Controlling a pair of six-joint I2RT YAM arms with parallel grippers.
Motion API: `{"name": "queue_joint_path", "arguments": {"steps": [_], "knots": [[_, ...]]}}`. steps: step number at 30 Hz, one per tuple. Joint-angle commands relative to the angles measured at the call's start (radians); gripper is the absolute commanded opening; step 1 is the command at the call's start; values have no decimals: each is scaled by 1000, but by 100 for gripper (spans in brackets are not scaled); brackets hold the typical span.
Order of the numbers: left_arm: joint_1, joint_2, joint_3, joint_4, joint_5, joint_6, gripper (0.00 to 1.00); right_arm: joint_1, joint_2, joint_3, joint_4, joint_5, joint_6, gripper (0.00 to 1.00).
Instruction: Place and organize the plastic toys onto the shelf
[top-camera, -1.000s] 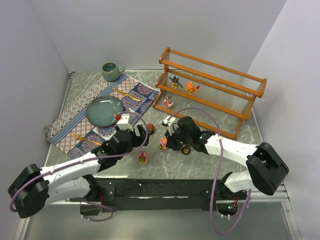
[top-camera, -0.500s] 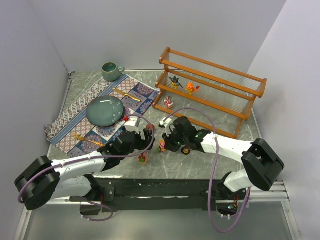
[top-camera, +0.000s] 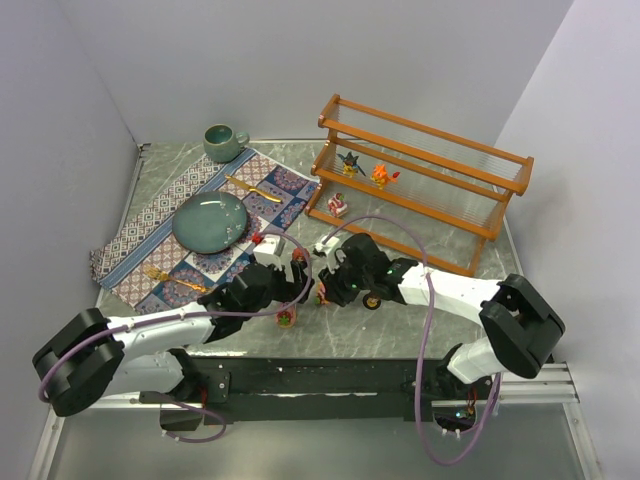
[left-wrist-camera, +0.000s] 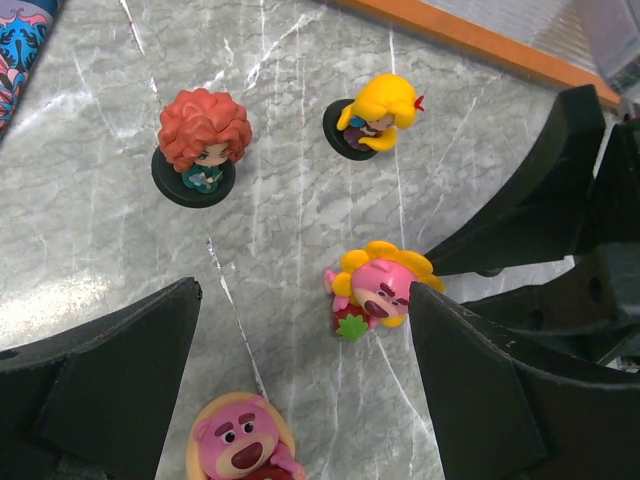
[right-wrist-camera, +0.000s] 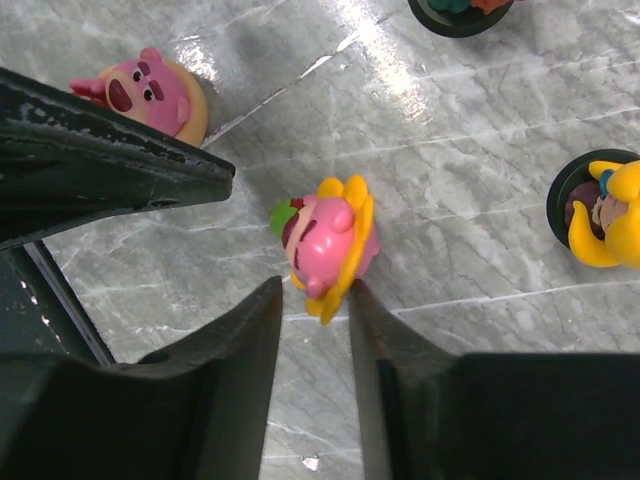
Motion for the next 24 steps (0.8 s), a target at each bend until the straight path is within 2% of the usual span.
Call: {"name": "queue_joint_path", "arguments": {"steps": [1,8,12,18,24], "knots": [[-11,-4,-8,58,13,23,91,10,-8,31,16,13,-11,44],[-20,-10,-11,63,23,49,91,8,-153,-29,85,21,22,63],[-28,-1,-2,62,21,61,91,8,-239,-86,159,32,46,67],[-49,42,54,31,39,83,92,-12,-323,-135,199,243,132,73],[-77,99,152,-47,78,141,93,-143,-448,-225,257,329,268,80]]}}
